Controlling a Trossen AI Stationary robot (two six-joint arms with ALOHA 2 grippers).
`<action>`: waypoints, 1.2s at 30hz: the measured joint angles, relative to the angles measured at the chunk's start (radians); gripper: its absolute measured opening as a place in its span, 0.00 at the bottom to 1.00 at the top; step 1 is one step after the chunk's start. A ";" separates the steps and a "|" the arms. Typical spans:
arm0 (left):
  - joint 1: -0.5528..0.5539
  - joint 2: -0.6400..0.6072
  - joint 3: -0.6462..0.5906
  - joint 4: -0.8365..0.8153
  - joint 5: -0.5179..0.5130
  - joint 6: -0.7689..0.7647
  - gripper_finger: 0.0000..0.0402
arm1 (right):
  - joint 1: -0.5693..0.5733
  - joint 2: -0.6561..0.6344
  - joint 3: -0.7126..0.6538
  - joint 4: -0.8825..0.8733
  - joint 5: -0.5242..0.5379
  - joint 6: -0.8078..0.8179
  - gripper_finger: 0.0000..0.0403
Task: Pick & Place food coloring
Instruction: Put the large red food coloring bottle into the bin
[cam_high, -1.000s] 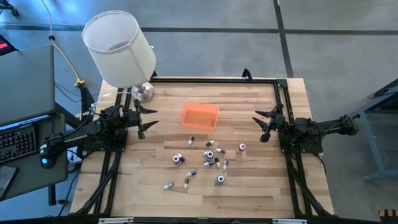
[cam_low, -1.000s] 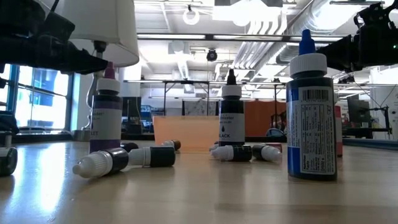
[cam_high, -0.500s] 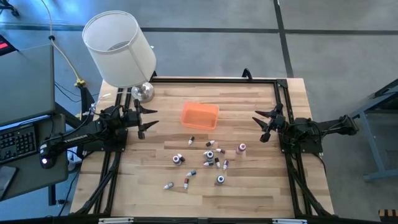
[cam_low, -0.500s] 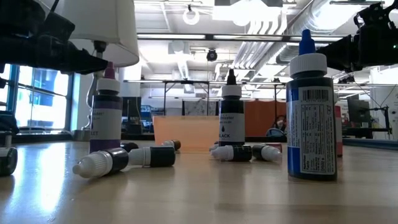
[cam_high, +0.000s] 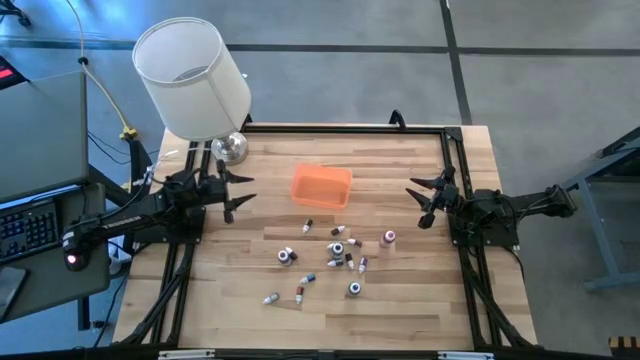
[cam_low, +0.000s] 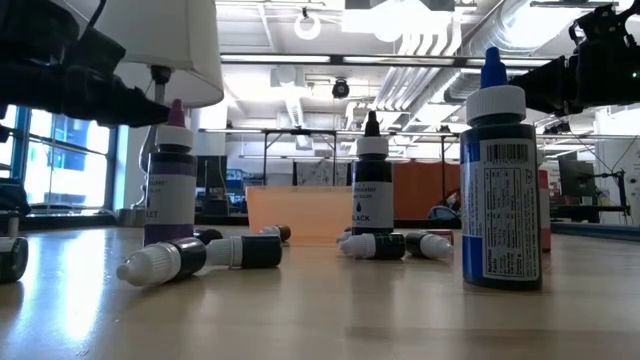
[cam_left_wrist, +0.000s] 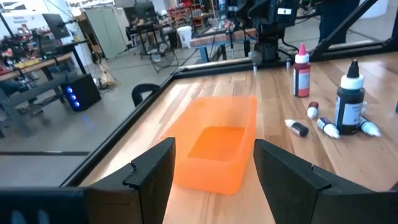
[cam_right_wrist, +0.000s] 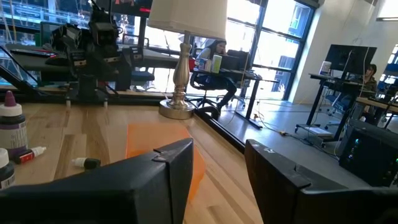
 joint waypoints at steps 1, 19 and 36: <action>0.000 0.003 0.000 0.000 0.000 0.000 0.54 | 0.000 0.000 0.000 0.000 0.000 0.000 0.35; 0.000 0.009 0.001 -0.012 -0.005 0.000 0.54 | -0.016 0.000 0.000 0.131 0.077 0.304 0.35; 0.000 0.009 0.000 0.034 0.145 -0.392 0.54 | -0.028 0.000 0.000 0.038 0.628 0.263 0.35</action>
